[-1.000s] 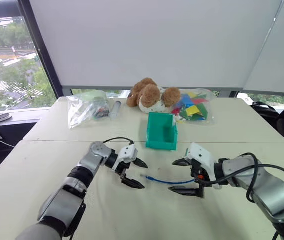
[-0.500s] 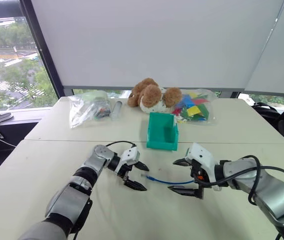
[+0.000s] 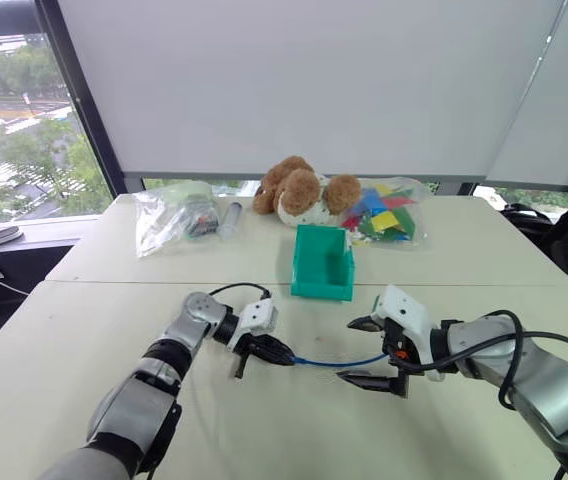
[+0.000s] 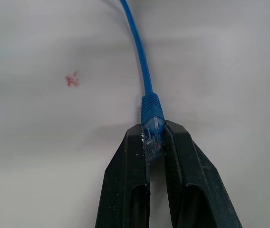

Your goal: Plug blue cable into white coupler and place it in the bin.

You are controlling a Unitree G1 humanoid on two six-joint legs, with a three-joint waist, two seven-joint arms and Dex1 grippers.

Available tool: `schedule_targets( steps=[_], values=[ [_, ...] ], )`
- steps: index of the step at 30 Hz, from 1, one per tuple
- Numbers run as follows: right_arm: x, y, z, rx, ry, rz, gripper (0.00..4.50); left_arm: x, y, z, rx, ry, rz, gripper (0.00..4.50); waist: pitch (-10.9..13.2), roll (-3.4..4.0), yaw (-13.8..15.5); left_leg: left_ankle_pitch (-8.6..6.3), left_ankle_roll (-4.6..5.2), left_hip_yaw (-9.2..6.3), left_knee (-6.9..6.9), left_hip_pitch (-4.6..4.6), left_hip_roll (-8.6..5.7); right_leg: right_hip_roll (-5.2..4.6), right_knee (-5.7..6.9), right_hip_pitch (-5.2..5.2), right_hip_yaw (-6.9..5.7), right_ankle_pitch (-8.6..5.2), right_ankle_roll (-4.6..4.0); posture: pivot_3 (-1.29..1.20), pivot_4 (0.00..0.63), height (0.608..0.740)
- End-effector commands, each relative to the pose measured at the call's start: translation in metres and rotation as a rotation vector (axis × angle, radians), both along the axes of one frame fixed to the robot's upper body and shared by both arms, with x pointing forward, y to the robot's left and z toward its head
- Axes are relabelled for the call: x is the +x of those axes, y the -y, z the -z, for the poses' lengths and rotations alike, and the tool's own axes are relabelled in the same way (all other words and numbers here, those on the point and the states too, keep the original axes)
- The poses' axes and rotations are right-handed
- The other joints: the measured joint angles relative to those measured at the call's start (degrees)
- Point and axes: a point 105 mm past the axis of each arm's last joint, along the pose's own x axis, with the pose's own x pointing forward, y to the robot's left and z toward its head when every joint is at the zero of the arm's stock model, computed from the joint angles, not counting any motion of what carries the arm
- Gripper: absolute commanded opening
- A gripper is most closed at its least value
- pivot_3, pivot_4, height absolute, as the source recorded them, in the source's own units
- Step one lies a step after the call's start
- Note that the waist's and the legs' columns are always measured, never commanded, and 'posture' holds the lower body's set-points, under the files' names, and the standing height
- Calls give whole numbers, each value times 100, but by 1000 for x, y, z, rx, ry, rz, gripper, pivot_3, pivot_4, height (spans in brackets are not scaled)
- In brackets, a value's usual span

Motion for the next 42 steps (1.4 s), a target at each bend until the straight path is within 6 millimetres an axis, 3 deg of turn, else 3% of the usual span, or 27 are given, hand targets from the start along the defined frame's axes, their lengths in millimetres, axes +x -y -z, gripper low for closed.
schedule_targets(
  steps=[1,8,14,19,24,33,42],
  values=[
    [-7,-7,-21,150,-7,-3,4500,10,8,-39,-136,245,0,17,1,-1,11,0,0,-1,0,0,0,-1,-1,0,0,0,0,0,150,740],
    [-25,-2,-25,351,-124,89,4500,17,14,-77,-287,419,-57,17,0,-2,10,-2,3,-1,0,-4,-8,-17,-7,3,-4,1,1,0,150,740],
    [-4,-6,-16,669,-238,356,4500,20,14,-106,-401,533,-117,17,-4,1,-7,-1,2,-2,-2,-2,-2,-11,5,-3,-4,2,1,0,150,740],
    [18,-7,-10,854,-317,512,4500,16,17,-111,-436,549,-117,17,-5,1,-4,-1,2,-1,-2,-1,-8,-11,8,-3,-4,2,1,0,150,740],
    [30,-14,-19,1020,-374,548,4500,15,18,-113,-443,553,-117,17,-5,1,-14,-1,2,-1,-3,-1,-9,-8,10,-3,-4,1,1,0,150,740],
    [46,-27,-34,1214,-477,570,4500,12,21,-109,-434,559,-101,17,-5,2,-71,-1,2,-2,-5,-1,-6,0,11,-4,-4,1,1,0,150,740],
    [53,-33,-40,1279,-558,587,4500,11,22,-108,-418,577,-91,17,-5,3,-152,-1,3,-3,-10,-1,-3,2,12,-7,-4,1,2,0,150,740]
  ],
)
